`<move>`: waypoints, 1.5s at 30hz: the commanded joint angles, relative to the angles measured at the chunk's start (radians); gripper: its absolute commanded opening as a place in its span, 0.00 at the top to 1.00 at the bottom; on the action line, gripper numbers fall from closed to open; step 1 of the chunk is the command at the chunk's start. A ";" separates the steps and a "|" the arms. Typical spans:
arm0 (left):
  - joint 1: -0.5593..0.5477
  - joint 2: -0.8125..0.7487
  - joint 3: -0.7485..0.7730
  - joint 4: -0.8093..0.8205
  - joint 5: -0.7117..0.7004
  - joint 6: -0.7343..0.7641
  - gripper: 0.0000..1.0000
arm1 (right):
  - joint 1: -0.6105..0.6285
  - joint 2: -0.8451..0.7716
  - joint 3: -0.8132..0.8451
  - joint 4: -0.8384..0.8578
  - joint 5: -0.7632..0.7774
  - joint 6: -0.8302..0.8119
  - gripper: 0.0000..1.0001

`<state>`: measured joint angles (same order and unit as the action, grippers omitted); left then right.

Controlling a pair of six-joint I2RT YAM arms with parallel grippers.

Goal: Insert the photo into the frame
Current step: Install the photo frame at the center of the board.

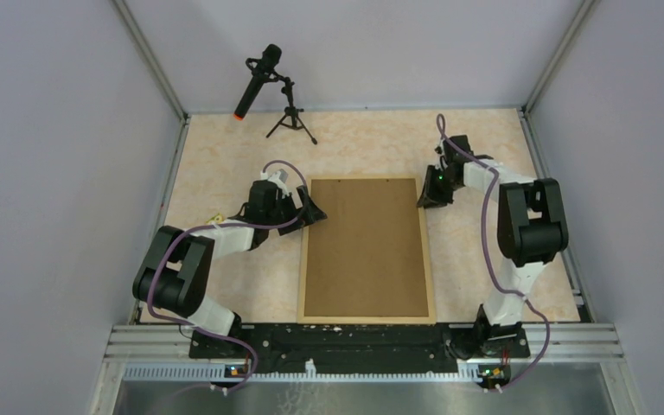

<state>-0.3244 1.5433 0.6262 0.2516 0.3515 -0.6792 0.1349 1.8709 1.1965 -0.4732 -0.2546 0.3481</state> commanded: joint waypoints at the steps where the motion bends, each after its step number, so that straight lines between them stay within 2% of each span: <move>1: -0.005 0.027 -0.031 -0.052 0.030 -0.011 0.02 | -0.004 0.082 0.042 -0.073 0.167 -0.072 0.76; 17: 0.017 0.049 -0.029 -0.038 0.081 -0.008 0.02 | 0.086 0.267 0.192 -0.242 0.293 -0.071 0.73; 19: 0.019 0.049 -0.033 -0.034 0.083 -0.009 0.02 | 0.097 0.283 0.210 -0.248 0.280 -0.068 0.71; 21: 0.020 0.045 -0.037 -0.030 0.085 -0.009 0.02 | 0.100 0.276 0.221 -0.231 0.177 -0.069 0.69; 24: 0.024 0.039 -0.048 -0.021 0.089 -0.012 0.02 | 0.088 0.167 0.213 -0.164 -0.035 -0.064 0.55; 28: 0.025 0.037 -0.051 -0.017 0.091 -0.016 0.02 | 0.065 -0.002 0.204 -0.191 -0.023 -0.054 0.38; 30: 0.027 0.033 -0.054 -0.014 0.091 -0.017 0.02 | 0.063 -0.082 0.175 -0.210 0.035 -0.063 0.34; 35: 0.027 0.024 -0.063 -0.007 0.088 -0.018 0.02 | 0.059 -0.212 -0.020 -0.215 0.189 -0.052 0.37; 38: 0.028 0.021 -0.064 -0.005 0.090 -0.019 0.02 | 0.031 -0.254 -0.097 -0.127 0.172 -0.037 0.41; 41: 0.027 0.020 -0.064 -0.006 0.092 -0.018 0.02 | 0.026 -0.213 -0.057 -0.087 0.166 -0.040 0.46; 45: 0.027 0.018 -0.066 -0.006 0.091 -0.016 0.02 | 0.042 -0.113 0.063 -0.102 0.209 -0.055 0.64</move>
<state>-0.2905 1.5532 0.5980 0.3149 0.4232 -0.6872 0.1669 1.6871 1.1412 -0.6392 -0.1017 0.2966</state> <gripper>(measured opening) 0.979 0.438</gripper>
